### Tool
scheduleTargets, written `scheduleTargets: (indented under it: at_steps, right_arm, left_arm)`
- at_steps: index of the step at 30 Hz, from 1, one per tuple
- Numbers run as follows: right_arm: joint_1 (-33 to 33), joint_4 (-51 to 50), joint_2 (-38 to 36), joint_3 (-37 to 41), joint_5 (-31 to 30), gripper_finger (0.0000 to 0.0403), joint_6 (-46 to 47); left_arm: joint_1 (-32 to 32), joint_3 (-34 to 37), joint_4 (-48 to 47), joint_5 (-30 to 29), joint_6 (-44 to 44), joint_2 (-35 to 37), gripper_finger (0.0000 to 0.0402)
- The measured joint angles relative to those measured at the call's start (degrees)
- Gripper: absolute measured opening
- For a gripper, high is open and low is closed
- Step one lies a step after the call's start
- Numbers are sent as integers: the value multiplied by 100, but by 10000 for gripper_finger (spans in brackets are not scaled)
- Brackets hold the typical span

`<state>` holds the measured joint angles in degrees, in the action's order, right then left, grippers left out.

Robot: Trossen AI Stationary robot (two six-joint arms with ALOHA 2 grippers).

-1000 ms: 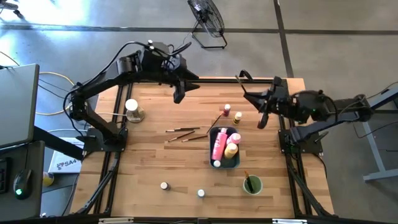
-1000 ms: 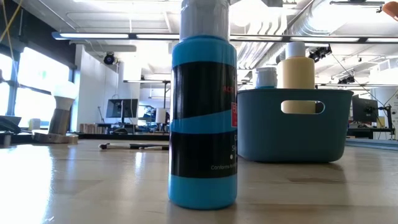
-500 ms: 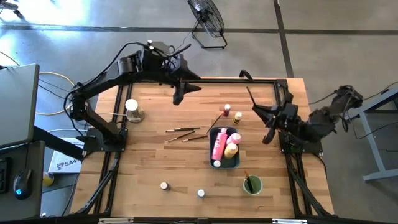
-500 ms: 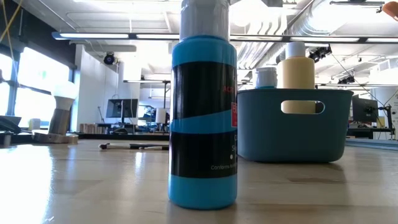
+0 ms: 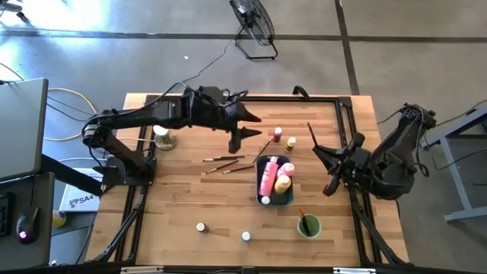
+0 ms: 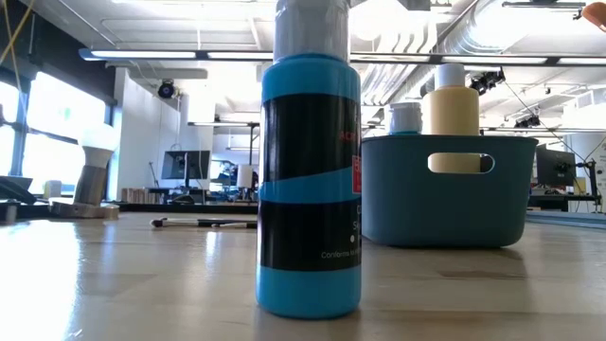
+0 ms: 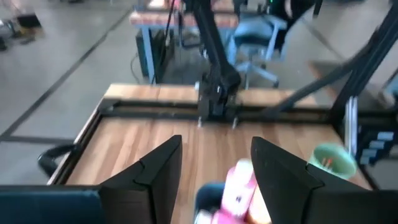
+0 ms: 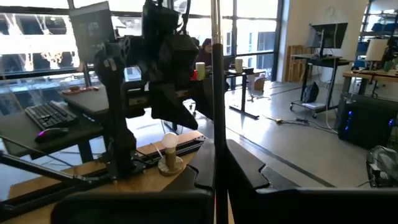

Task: Pick & Place Paint Supplies
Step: Put the black and silver paint brush into the green cup

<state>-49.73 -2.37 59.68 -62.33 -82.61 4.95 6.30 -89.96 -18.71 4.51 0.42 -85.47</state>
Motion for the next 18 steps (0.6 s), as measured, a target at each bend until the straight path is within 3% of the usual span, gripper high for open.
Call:
scheduleTargets:
  at_steps: [5, 12, 18]
  right_arm:
    - [-487, 100, -103, 0, -295, 9, -7]
    - [-1433, -55, -383, 0, -297, 9, -28]
    - [-1977, -502, -369, 2, -200, 9, 161]
  left_arm:
    - [-615, 347, 1287, -344, -199, 2, 189]
    - [-1451, 443, 2940, -1560, 344, -398, 189]
    - [-1697, 438, 3591, -1700, 8, -992, 189]
